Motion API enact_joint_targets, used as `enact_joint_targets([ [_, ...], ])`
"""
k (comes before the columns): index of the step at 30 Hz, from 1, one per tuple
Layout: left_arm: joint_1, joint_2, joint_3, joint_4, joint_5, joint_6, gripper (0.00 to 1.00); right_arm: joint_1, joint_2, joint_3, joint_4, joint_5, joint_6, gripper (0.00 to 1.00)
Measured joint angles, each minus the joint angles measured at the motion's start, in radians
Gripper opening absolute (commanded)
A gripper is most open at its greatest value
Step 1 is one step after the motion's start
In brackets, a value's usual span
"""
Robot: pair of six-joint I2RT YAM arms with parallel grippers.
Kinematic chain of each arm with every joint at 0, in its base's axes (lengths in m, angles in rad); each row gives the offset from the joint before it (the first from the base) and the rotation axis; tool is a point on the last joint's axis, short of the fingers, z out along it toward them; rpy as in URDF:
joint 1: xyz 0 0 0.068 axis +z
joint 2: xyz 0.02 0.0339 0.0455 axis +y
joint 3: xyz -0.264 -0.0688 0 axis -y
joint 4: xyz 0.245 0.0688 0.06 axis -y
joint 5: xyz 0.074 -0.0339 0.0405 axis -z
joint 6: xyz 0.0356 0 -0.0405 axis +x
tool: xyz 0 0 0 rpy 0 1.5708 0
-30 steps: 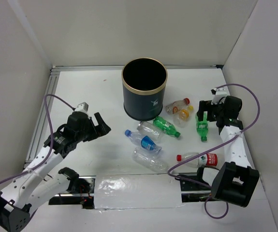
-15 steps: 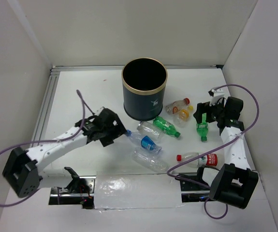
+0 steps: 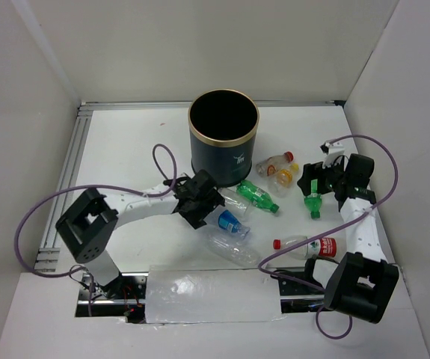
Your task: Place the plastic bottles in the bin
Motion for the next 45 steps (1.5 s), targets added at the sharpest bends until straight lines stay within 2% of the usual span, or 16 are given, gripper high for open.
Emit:
enact_joint_targets([
  [3, 0.000, 0.091, 0.027, 0.029, 0.016, -0.018, 0.71, 0.000, 0.000, -0.005, -0.005, -0.003, 0.000, 1.00],
  [4, 0.000, 0.111, 0.034, 0.040, 0.023, -0.027, 0.53, 0.000, -0.001, -0.005, -0.004, -0.005, -0.001, 1.00],
  [7, 0.000, 0.128, 0.046, 0.065, 0.036, -0.028, 0.29, 0.000, -0.001, -0.005, -0.005, -0.012, -0.006, 1.00],
  [8, -0.001, 0.128, 0.045, 0.065, 0.036, -0.023, 0.16, -0.001, -0.001, -0.005, -0.005, -0.017, -0.008, 0.97],
  [10, -0.004, 0.118, 0.037, 0.070, 0.042, -0.016, 0.04, -0.001, -0.001, -0.005, -0.008, -0.029, -0.021, 0.93],
  [16, -0.048, -0.093, 0.009, -0.027, -0.050, 0.161, 0.00, -0.002, 0.000, -0.005, -0.066, -0.140, -0.116, 0.59],
  [18, -0.073, -0.191, 0.042, -0.064, -0.099, 0.263, 0.00, -0.002, 0.007, -0.004, -0.103, -0.211, -0.168, 0.59],
  [22, -0.103, -0.303, 0.193, -0.042, -0.187, 0.503, 0.00, 0.013, 0.040, -0.003, -0.164, -0.323, -0.264, 0.79],
  [27, -0.106, -0.336, 0.360, 0.154, -0.317, 0.834, 0.00, 0.111, 0.078, 0.003, -0.205, -0.382, -0.333, 0.92],
  [31, -0.042, -0.259, 0.479, 0.323, -0.411, 1.042, 0.03, 0.192, 0.093, 0.017, -0.217, -0.392, -0.369, 0.96],
  [34, 0.018, -0.126, 0.606, 0.406, -0.510, 1.136, 0.11, 0.251, 0.102, 0.034, -0.217, -0.389, -0.393, 0.96],
  [38, 0.076, 0.068, 0.742, 0.448, -0.621, 1.221, 0.62, 0.349, 0.106, 0.038, -0.173, -0.341, -0.386, 0.96],
  [39, 0.085, 0.117, 0.778, 0.434, -0.640, 1.236, 0.80, 0.370, 0.108, 0.037, -0.145, -0.315, -0.373, 0.96],
  [40, 0.101, 0.196, 0.843, 0.392, -0.655, 1.246, 0.88, 0.389, 0.113, 0.035, -0.116, -0.289, -0.363, 0.96],
  [43, 0.114, 0.231, 0.856, 0.342, -0.658, 1.263, 0.98, 0.419, 0.147, 0.034, -0.027, -0.223, -0.341, 0.96],
  [45, 0.115, 0.216, 0.818, 0.328, -0.660, 1.286, 1.00, 0.433, 0.195, 0.034, 0.019, -0.194, -0.335, 0.96],
])
